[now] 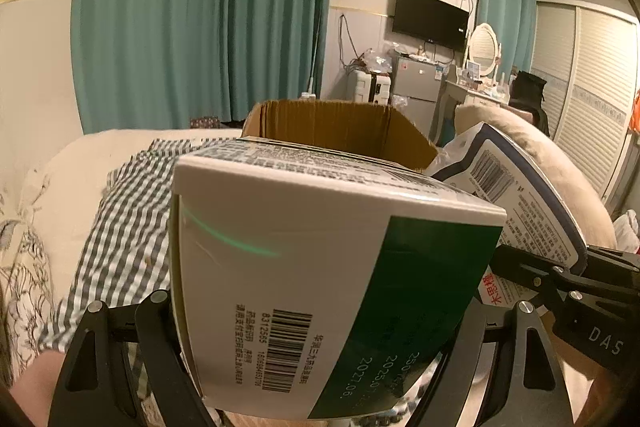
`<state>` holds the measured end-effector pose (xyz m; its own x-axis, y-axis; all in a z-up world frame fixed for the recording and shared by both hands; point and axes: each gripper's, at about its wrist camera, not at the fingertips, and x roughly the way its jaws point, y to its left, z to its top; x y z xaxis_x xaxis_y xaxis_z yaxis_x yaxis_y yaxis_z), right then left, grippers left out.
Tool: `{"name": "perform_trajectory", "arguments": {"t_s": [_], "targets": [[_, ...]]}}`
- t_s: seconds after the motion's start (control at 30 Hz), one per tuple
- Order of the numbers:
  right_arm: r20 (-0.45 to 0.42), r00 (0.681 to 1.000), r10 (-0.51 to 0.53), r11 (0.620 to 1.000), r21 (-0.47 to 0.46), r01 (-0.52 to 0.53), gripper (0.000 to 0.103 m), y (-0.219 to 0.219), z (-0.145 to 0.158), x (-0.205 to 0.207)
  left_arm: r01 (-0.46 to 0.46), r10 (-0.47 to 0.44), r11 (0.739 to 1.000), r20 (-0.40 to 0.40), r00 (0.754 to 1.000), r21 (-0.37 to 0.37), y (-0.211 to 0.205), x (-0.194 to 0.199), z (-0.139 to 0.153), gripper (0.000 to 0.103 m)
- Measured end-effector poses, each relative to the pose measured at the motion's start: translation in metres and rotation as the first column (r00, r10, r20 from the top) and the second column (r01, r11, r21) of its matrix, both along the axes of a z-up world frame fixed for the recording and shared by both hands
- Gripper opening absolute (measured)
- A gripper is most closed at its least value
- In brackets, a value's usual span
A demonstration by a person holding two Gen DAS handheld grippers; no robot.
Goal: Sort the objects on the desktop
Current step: 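Carry the medicine box and silver tube with both grippers toward the cardboard box, then drop the medicine box and silver tube into the cardboard box, opening both grippers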
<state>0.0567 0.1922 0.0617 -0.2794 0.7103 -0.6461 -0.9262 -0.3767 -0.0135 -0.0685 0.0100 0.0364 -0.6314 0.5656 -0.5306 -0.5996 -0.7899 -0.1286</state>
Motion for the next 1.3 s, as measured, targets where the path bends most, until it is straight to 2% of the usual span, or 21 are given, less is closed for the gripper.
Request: {"name": "perform_trajectory", "arguments": {"t_s": [0.3,0.4,0.63,0.97,1.23,1.3], "targets": [[0.021,1.000,0.012,0.999,0.043,-0.013,0.018,0.026,0.027,-0.003,0.002,-0.001,1.000,-0.019,1.000,0.019,0.022,-0.030,0.028,0.085],[0.034,0.999,0.006,0.998,0.070,-0.009,0.018,0.037,0.040,-0.007,-0.067,0.067,0.997,-0.020,0.998,0.024,0.030,-0.043,0.038,0.085],[0.065,0.998,0.005,0.994,0.105,-0.011,0.018,0.072,0.056,-0.018,-0.072,0.073,0.997,-0.020,0.997,0.027,0.052,-0.077,0.048,0.085],[0.050,0.998,-0.028,0.998,0.050,0.025,0.018,0.148,0.039,-0.014,-0.092,0.093,0.996,0.023,0.995,-0.019,0.084,-0.130,0.024,0.085],[0.035,0.995,-0.090,0.996,0.004,0.090,0.018,0.199,0.018,-0.001,-0.131,0.132,0.991,0.077,0.988,-0.021,0.101,-0.172,-0.001,0.085],[0.031,0.995,-0.093,0.996,-0.005,0.094,0.021,0.207,0.013,0.000,-0.145,0.148,0.989,0.069,0.987,-0.038,0.104,-0.178,-0.005,0.087]]}}
